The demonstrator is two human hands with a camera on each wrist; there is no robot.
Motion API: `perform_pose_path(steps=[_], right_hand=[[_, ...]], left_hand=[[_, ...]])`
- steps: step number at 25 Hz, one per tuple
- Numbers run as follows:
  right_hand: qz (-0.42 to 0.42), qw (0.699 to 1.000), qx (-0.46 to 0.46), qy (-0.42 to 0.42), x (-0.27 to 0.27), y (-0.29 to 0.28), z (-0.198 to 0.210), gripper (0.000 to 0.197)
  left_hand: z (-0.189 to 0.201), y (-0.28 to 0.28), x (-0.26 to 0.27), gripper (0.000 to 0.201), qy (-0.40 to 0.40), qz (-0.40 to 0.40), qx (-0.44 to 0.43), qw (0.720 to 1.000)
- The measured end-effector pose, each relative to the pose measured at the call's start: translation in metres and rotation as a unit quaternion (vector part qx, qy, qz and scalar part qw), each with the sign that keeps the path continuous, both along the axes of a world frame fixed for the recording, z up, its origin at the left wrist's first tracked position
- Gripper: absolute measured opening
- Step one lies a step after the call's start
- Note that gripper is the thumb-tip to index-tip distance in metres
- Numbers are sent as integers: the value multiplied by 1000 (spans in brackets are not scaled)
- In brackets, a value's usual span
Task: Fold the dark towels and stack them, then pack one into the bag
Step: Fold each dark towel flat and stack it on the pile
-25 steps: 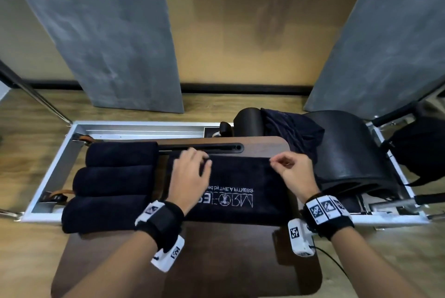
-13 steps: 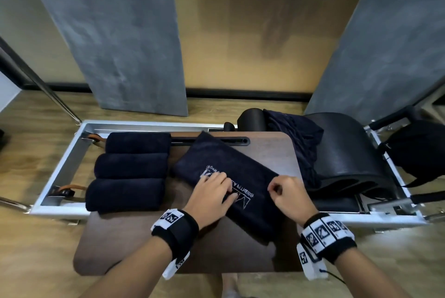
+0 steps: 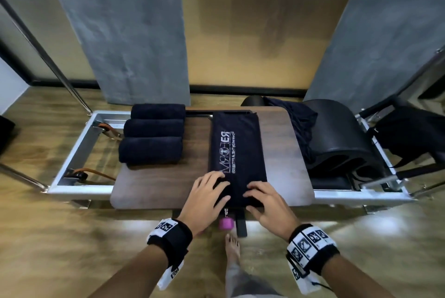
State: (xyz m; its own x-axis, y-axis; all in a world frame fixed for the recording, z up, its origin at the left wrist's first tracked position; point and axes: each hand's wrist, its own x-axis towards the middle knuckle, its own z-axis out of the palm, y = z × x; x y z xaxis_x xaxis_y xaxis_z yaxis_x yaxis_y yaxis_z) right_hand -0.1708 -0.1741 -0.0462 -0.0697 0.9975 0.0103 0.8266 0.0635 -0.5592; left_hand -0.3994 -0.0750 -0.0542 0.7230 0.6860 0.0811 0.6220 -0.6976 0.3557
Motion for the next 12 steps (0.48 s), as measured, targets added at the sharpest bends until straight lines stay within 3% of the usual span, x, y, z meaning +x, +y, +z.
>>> perform_pose_path(steps=[5, 9, 12], right_hand=[[-14, 999, 25, -28, -6, -19, -9, 41], [-12, 998, 31, -56, -5, -24, -13, 45], [-18, 997, 31, -72, -5, -25, -15, 45]], left_hand=[[-5, -22, -28, 40, -1, 6, -37, 999], [-1, -18, -34, 25, -95, 18, -95, 991], [4, -11, -33, 14, -153, 50, -89, 983]])
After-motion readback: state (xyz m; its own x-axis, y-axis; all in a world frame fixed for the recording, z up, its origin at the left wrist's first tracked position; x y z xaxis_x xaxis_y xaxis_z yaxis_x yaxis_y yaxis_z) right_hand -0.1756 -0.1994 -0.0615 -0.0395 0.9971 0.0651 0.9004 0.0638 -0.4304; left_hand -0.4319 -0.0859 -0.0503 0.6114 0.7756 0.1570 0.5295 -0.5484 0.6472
